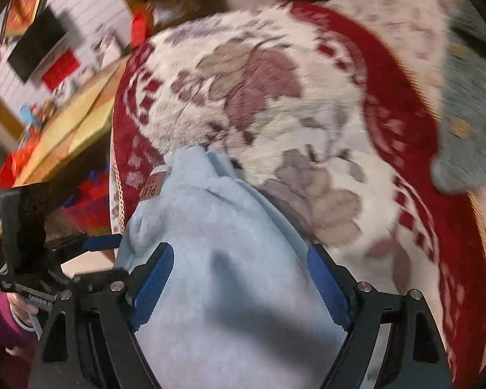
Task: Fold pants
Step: 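Grasp the waistband by the leather tag with the left gripper while the right gripper grasps the leg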
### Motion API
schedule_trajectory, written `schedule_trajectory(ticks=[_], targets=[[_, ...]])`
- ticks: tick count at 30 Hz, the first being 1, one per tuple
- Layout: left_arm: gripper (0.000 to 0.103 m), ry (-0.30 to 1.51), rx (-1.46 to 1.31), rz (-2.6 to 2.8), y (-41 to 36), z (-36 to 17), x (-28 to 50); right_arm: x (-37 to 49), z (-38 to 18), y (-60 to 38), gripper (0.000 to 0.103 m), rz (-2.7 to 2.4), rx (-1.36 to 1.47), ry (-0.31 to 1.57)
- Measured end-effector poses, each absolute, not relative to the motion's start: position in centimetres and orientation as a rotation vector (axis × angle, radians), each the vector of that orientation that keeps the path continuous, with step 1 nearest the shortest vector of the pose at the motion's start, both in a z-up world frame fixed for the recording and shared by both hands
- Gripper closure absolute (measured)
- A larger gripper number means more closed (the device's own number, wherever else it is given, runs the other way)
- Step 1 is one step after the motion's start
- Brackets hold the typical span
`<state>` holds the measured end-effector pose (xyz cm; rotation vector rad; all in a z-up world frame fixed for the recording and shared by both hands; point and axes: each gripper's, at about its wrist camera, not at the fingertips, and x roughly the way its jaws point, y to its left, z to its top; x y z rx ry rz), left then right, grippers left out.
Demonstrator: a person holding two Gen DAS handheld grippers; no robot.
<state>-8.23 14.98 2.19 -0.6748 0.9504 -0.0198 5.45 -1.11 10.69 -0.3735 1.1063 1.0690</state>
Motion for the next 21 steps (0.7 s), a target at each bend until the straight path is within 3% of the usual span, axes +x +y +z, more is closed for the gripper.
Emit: schedule_trajectory(ticks=[8, 10, 15, 16, 17, 20, 21], targets=[[0.0, 0.96, -0.614, -0.01, 13.7, 2.2, -6.2, 7.7, 7.2, 3.8, 0.016, 1.141, -0.429, 1.198], [0.0, 0.968, -0.585, 0.007, 13.3, 2.2, -5.7, 7.7, 6.5, 4.2, 0.023, 1.167, -0.438, 1.218], [0.0, 0.94, -0.566, 0.012, 13.1, 2.5, -5.1, 6.5, 7.2, 4.2, 0.054, 1.213, -0.492, 1.179], [0.012, 0.92, -0.584, 0.006, 13.3, 2.6, -5.0, 6.2, 7.5, 4.4, 0.058, 1.214, -0.509, 1.164], [0.041, 0.898, -0.599, 0.007, 13.6, 2.7, -5.0, 5.9, 8.0, 4.5, 0.064, 1.218, -0.528, 1.141], [0.062, 0.87, -0.683, -0.036, 14.8, 2.6, -5.2, 5.6, 9.6, 3.7, 0.07, 1.214, -0.532, 1.089], [0.064, 0.857, -0.705, -0.055, 15.0, 2.9, -5.6, 5.6, 10.2, 3.4, 0.07, 1.213, -0.519, 1.079]])
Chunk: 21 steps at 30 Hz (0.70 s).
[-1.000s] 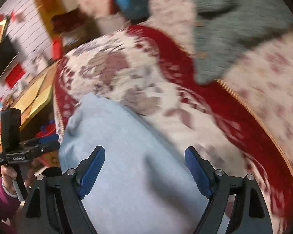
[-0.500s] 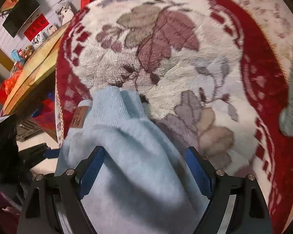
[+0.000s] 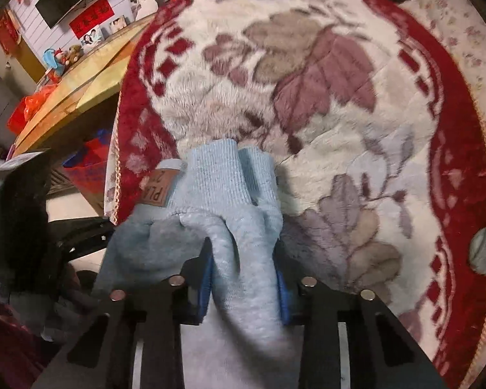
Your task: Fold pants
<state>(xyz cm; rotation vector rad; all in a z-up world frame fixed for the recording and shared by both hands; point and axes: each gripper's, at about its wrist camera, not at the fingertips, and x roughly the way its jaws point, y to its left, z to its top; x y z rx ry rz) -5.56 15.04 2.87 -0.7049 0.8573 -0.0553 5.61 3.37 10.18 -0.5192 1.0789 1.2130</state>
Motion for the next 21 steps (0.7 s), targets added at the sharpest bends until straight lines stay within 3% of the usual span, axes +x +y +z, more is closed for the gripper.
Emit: schedule_trajectory(ticks=[4, 13, 21], targets=[[0.068, 0.756, -0.626, -0.084, 14.1, 7.0, -7.4, 4.6, 13.2, 1.7, 0.07, 1.241, -0.502, 1.004], [0.069, 0.564, -0.356, -0.171, 5.0, 16.5, -11.9, 1.1, 22.1, -6.6, 0.069, 1.215, -0.565, 0.808], [0.069, 0.552, -0.209, -0.358, -6.3, 17.8, -14.0, -2.2, 22.9, -19.4, 0.069, 1.066, -0.475, 0.811]])
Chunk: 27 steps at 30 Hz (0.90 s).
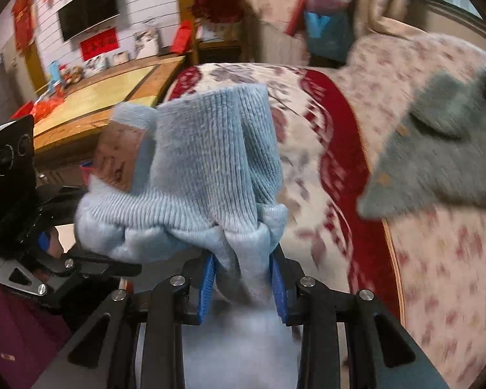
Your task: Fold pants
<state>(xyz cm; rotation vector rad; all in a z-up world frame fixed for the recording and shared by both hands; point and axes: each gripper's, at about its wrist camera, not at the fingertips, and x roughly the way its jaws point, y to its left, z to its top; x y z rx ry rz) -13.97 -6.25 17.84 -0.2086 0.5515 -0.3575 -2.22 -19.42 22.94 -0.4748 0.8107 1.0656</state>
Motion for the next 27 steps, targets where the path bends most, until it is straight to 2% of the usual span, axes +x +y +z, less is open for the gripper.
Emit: schedule_trajectory(ticks=[5, 10, 13, 15, 19, 20, 22, 27], targets=[[0.069, 0.655, -0.149, -0.467, -12.5, 13.6, -15.0, -4.7, 18.2, -27.5, 0.069, 0.943, -0.354, 0.889], [0.067, 0.769, -0.073, -0.467, -15.9, 9.2, -15.1, -6.5, 10.3, -32.7, 0.068, 0.698, -0.324, 1.044], [0.065, 0.785, -0.039, -0.462, -16.0, 9.3, -15.9, -7.3, 10.6, -36.2, 0.068, 0.627, -0.191, 1.047], [0.061, 0.775, -0.058, -0.483, -15.5, 10.6, -16.7, -8.0, 12.3, -38.0, 0.059, 0.567, -0.134, 1.021], [0.045, 0.737, -0.061, -0.491, -14.7, 12.0, -17.2, -9.9, 17.7, -38.2, 0.04, 0.514, -0.11, 0.872], [0.035, 0.737, -0.056, -0.495, -15.0, 11.7, -17.3, -10.7, 18.6, -38.4, 0.036, 0.525, -0.096, 0.84], [0.003, 0.764, -0.098, -0.555, -15.8, 10.9, -17.3, -11.0, 20.6, -37.0, 0.028, 0.556, -0.05, 0.79], [0.002, 0.788, -0.09, -0.599, -17.7, 10.9, -18.8, -10.0, 21.6, -33.6, 0.025, 0.598, 0.014, 0.807]])
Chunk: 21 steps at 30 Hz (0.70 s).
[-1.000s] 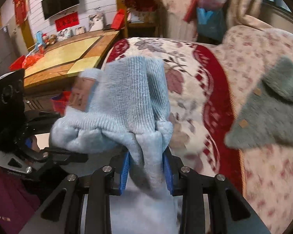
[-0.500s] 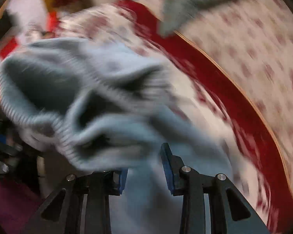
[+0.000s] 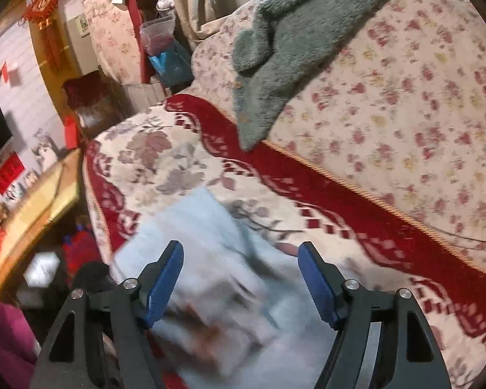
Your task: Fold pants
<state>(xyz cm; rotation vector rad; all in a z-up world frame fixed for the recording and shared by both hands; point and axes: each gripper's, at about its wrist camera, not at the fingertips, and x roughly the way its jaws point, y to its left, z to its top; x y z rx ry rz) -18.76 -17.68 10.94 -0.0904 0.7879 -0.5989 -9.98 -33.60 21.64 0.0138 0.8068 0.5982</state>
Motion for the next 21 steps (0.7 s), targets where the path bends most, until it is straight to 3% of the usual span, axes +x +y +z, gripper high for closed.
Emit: schedule_trajectory(ticks=[8, 12, 16, 21], targets=[[0.002, 0.688, -0.068, -0.439, -12.2, 13.7, -18.1, -9.9, 19.4, -30.2, 0.025, 0.533, -0.099, 0.828], [0.002, 0.771, -0.157, -0.411, -10.7, 11.5, -15.2, -8.4, 15.4, -29.3, 0.025, 0.409, -0.163, 0.89], [0.002, 0.828, -0.069, -0.391, -11.7, 8.4, -15.3, -8.3, 10.9, -30.6, 0.025, 0.294, -0.166, 0.999], [0.002, 0.789, 0.073, -0.386, -13.0, 7.9, -16.9, -9.7, 10.9, -32.9, 0.024, 0.321, -0.044, 0.99]])
